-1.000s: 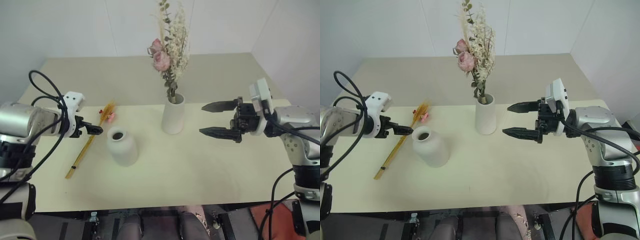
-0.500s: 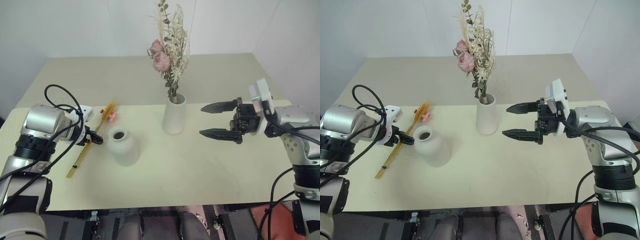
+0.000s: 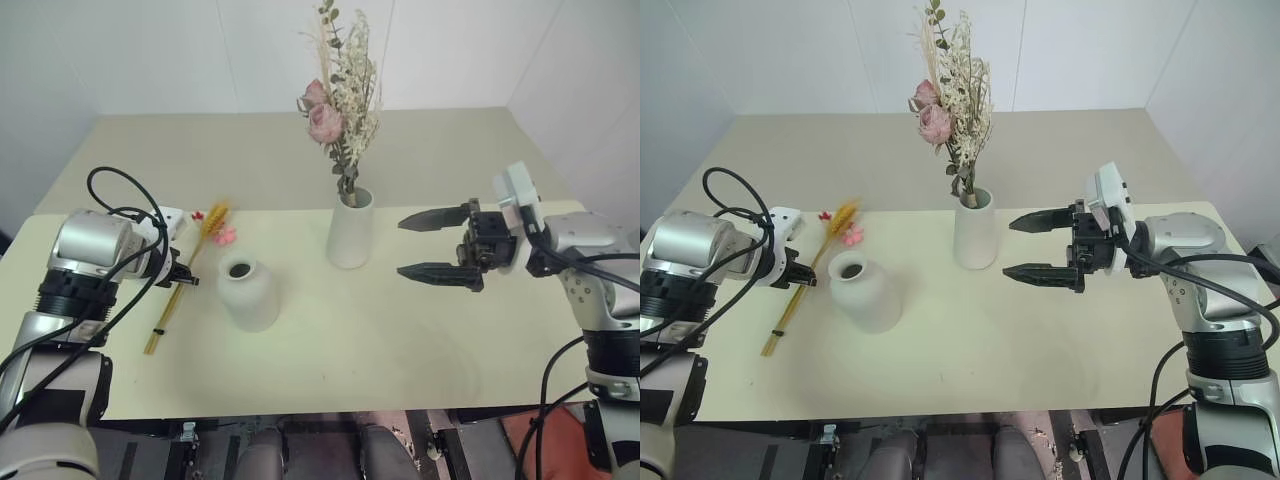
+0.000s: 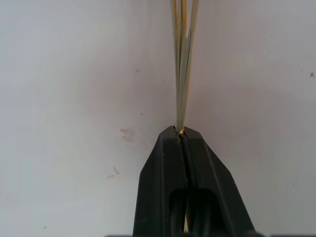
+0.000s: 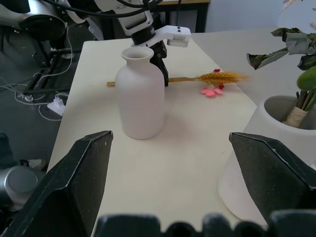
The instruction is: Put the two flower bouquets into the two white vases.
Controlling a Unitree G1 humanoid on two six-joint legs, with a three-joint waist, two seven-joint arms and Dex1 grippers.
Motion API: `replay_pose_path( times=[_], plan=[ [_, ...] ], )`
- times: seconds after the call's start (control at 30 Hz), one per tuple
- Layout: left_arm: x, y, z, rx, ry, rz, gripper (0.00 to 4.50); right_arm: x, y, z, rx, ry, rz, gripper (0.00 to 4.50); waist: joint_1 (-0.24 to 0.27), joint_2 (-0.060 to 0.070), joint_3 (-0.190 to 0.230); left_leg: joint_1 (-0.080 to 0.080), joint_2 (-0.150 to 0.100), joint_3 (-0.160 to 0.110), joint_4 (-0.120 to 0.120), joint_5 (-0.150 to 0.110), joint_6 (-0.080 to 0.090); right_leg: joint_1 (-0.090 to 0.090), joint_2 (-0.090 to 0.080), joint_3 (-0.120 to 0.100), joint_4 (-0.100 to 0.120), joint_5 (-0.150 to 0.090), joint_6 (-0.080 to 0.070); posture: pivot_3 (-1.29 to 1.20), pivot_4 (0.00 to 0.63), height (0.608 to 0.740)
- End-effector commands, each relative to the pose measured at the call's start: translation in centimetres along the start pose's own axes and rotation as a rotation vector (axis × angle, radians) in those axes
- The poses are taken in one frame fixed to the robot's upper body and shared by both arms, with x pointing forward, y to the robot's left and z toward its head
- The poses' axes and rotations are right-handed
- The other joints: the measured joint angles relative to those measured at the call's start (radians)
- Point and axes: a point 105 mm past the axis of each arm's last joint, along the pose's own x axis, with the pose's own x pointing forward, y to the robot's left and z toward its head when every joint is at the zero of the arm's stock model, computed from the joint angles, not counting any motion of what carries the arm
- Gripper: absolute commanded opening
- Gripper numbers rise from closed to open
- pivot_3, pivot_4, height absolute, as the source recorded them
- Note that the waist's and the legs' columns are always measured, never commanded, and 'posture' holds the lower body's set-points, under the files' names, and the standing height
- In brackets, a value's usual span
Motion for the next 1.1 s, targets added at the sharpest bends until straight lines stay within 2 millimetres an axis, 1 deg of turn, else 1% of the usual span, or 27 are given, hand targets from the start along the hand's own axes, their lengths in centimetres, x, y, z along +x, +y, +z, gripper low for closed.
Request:
replay_pose_path(
  times=[0.03, 0.1, 0.13, 0.2, 0.23, 0.27, 0.3, 0.37, 0.47, 0.6, 0.67, 0.8, 0.93, 1.0, 1.1],
  plan=[
    [-2.9, 1.3, 2.9, -0.025, -0.261, -0.001, 0.02, -0.3, 0.1, 0.9, -0.048, -0.004, 0.011, 4.5, -0.001, 0.0, 0.0, 0.0, 0.0, 0.0, 0.0, 0.0, 0.0, 0.0, 0.0, 0.0, 0.0, 0.0, 0.0, 0.0, 0.15, 0.74],
    [-6.1, 1.0, 5.7, -0.001, -0.561, -0.065, 0.02, -0.5, -0.1, 0.9, -0.04, -0.001, 0.003, 4.5, 0.001, 0.0, 0.0, -0.002, 0.001, 0.0, 0.002, 0.0, 0.0, -0.001, 0.0, 0.0, 0.0, 0.0, 0.0, 0.0, 0.15, 0.74],
    [-7.9, 0.9, 6.6, -0.01, -0.679, -0.094, 0.02, -0.6, -0.2, 0.9, -0.036, -0.002, -0.004, 4.5, 0.004, 0.0, 0.0, -0.002, 0.001, 0.0, 0.002, 0.0, 0.0, -0.001, 0.0, 0.0, 0.0, 0.0, 0.0, 0.0, 0.15, 0.74],
    [-11.6, 0.4, 8.1, 0.0, -0.921, -0.151, 0.02, -0.8, -0.4, 1.1, -0.026, -0.013, -0.013, 4.5, 0.007, 0.0, 0.0, -0.004, 0.001, 0.0, 0.004, 0.0, 0.0, -0.001, -0.001, -0.001, 0.0, 0.0, 0.0, 0.0, 0.15, 0.74],
    [-13.3, -0.1, 8.5, 0.008, -1.003, -0.202, 0.02, -0.8, -0.4, 1.2, -0.021, -0.017, -0.017, 4.5, 0.009, -0.001, 0.0, -0.004, 0.0, 0.0, 0.004, 0.0, 0.0, -0.001, -0.001, -0.001, -0.001, 0.0, 0.0, 0.0, 0.15, 0.74],
    [-14.7, -0.7, 8.8, 0.032, -1.057, -0.25, 0.02, -0.8, -0.5, 1.2, -0.019, -0.018, -0.021, 4.5, 0.01, -0.001, 0.0, -0.004, 0.0, 0.0, 0.004, 0.0, 0.0, -0.001, -0.002, -0.001, -0.001, 0.001, 0.001, 0.0, 0.15, 0.74],
    [-16.3, -1.8, 9.0, 0.075, -1.114, -0.333, 0.02, -0.8, -0.4, 1.1, -0.019, -0.02, -0.022, 4.5, 0.01, -0.001, 0.0, -0.004, 0.0, 0.0, 0.004, 0.0, 0.0, -0.001, -0.002, -0.001, -0.001, 0.001, 0.001, 0.0, 0.15, 0.74],
    [-18.5, -3.3, 9.1, 0.14, -1.188, -0.449, 0.02, -0.8, -0.4, 1.0, -0.017, -0.022, -0.024, 4.5, 0.012, -0.001, 0.0, -0.004, -0.001, 0.0, 0.004, 0.0, 0.0, 0.0, -0.002, -0.001, -0.001, 0.001, 0.001, 0.0, 0.15, 0.74],
    [-20.8, -4.9, 9.2, 0.187, -1.281, -0.602, 0.02, -0.6, -0.3, 0.9, -0.012, -0.034, -0.036, 4.5, 0.011, -0.001, -0.001, -0.003, -0.001, 0.0, 0.004, 0.0, 0.0, 0.001, -0.002, -0.001, -0.001, 0.001, 0.001, 0.0, 0.15, 0.74],
    [-22.3, -6.3, 8.7, 0.21, -1.353, -0.791, 0.02, -0.4, 0.1, 0.7, -0.006, -0.044, -0.042, 4.5, 0.006, -0.001, -0.001, -0.002, 0.0, 0.0, 0.004, 0.0, 0.0, 0.001, -0.001, -0.001, 0.0, 0.001, 0.001, 0.0, 0.15, 0.74],
    [-22.4, -6.9, 8.6, 0.21, -1.365, -0.86, 0.02, -0.2, 0.4, 0.5, -0.004, -0.047, -0.044, 4.5, 0.005, -0.001, -0.001, -0.002, 0.0, 0.0, 0.004, 0.0, 0.0, 0.001, -0.001, -0.001, 0.0, 0.001, 0.001, 0.0, 0.15, 0.74],
    [-20.7, -8.5, 8.5, 0.23, -1.337, -0.926, 0.02, -0.2, 0.4, 0.5, -0.006, -0.056, -0.059, 4.5, 0.003, -0.001, -0.001, -0.002, 0.0, 0.0, 0.005, 0.0, 0.0, 0.001, -0.001, -0.001, 0.0, 0.001, 0.001, 0.0, 0.15, 0.74],
    [-19.1, -9.4, 8.1, 0.269, -1.282, -0.933, 0.02, -0.4, 0.5, 0.6, -0.005, -0.054, -0.075, 4.5, 0.002, -0.001, -0.001, -0.001, 0.0, 0.0, 0.005, 0.0, 0.0, 0.002, -0.001, -0.001, 0.0, 0.001, 0.001, 0.0, 0.15, 0.74],
    [-18.7, -9.7, 7.9, 0.278, -1.261, -0.951, 0.02, -0.5, 0.6, 0.5, -0.004, -0.05, -0.079, 4.5, 0.003, -0.001, -0.001, -0.001, 0.0, 0.0, 0.005, 0.0, 0.0, 0.002, -0.001, -0.001, 0.0, 0.001, 0.001, 0.0, 0.15, 0.74],
    [-18.8, -9.7, 7.5, 0.291, -1.247, -0.983, 0.02, -0.6, 0.6, 0.6, -0.002, -0.051, -0.086, 4.5, 0.002, -0.001, -0.001, -0.001, 0.0, 0.0, 0.005, 0.0, 0.0, 0.002, -0.001, -0.001, 0.0, 0.001, 0.001, 0.0, 0.15, 0.74]
  ],
)
